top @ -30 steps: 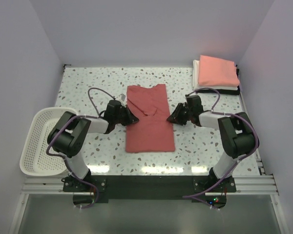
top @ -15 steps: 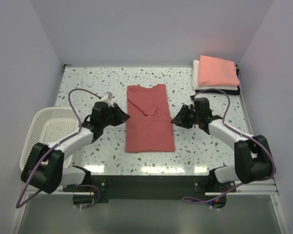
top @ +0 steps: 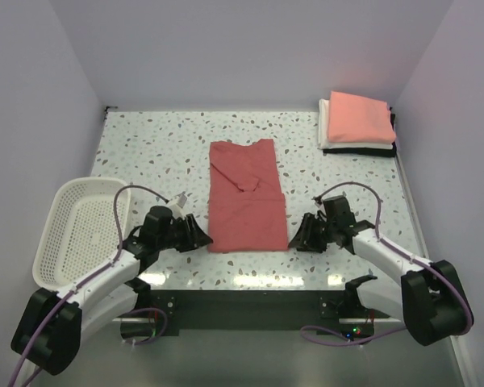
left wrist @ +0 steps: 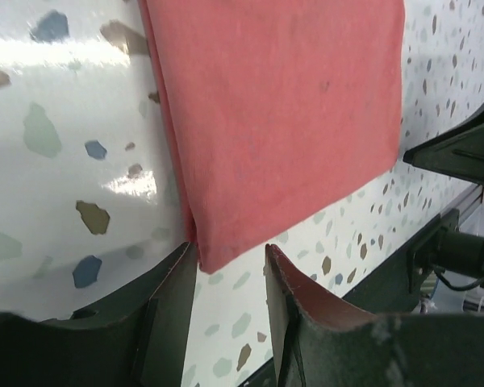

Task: Fold and stack the t-shirts
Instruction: Fold the tshirt

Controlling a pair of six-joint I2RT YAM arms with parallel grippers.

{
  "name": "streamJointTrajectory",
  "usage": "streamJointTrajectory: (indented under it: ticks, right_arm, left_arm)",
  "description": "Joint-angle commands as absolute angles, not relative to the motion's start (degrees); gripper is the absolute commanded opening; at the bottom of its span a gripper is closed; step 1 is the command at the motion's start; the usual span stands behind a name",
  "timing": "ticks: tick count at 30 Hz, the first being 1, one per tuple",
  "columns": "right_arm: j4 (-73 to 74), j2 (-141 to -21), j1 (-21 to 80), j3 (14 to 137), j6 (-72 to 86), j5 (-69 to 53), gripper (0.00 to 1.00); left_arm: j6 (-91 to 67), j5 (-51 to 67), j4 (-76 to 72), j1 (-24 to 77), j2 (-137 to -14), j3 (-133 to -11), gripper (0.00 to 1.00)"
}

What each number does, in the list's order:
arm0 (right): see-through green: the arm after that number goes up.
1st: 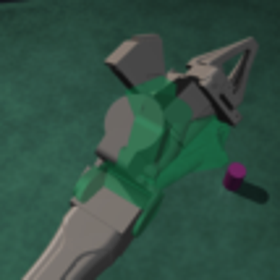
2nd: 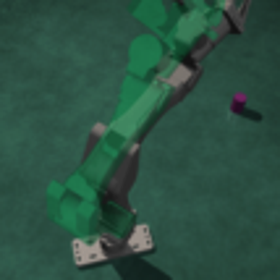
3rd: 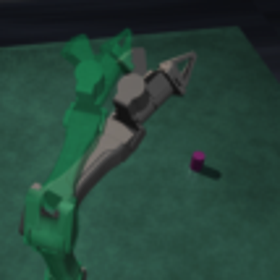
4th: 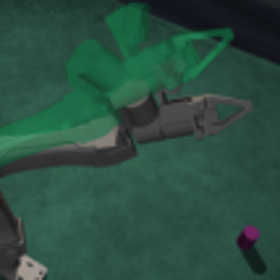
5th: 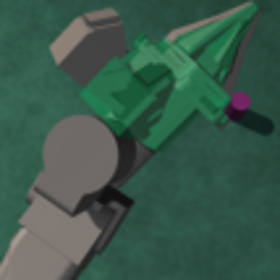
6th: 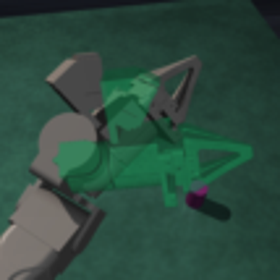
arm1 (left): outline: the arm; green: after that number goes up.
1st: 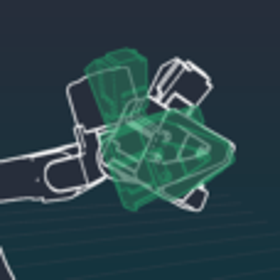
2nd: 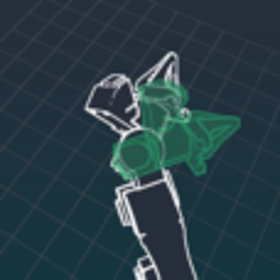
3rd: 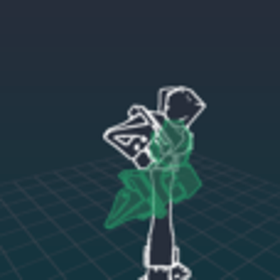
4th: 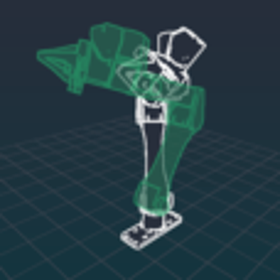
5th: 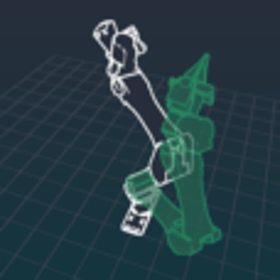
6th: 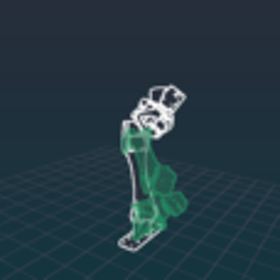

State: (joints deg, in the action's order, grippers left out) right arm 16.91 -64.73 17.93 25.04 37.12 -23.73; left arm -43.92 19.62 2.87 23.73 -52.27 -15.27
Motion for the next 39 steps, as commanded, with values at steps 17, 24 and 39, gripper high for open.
streamJointTrajectory:
  ticks: [17, 24, 39]
  right_arm:
    - [11.0, -64.4, 25.0, 20.2, 43.5, -18.4, 0.40]
    - [10.3, -63.0, 25.0, 19.5, 43.9, -15.3, 0.40]
    - [2.3, -68.0, 25.1, 17.1, 46.3, -15.9, 0.36]
  left_arm:
    - [-47.0, 16.1, -1.8, 29.5, -53.4, -10.1, 0.43]
    - [-46.7, 12.9, -2.5, 29.5, -55.6, -10.1, 0.42]
    - [-48.5, 13.9, -5.6, 29.9, -58.2, -8.4, 0.26]
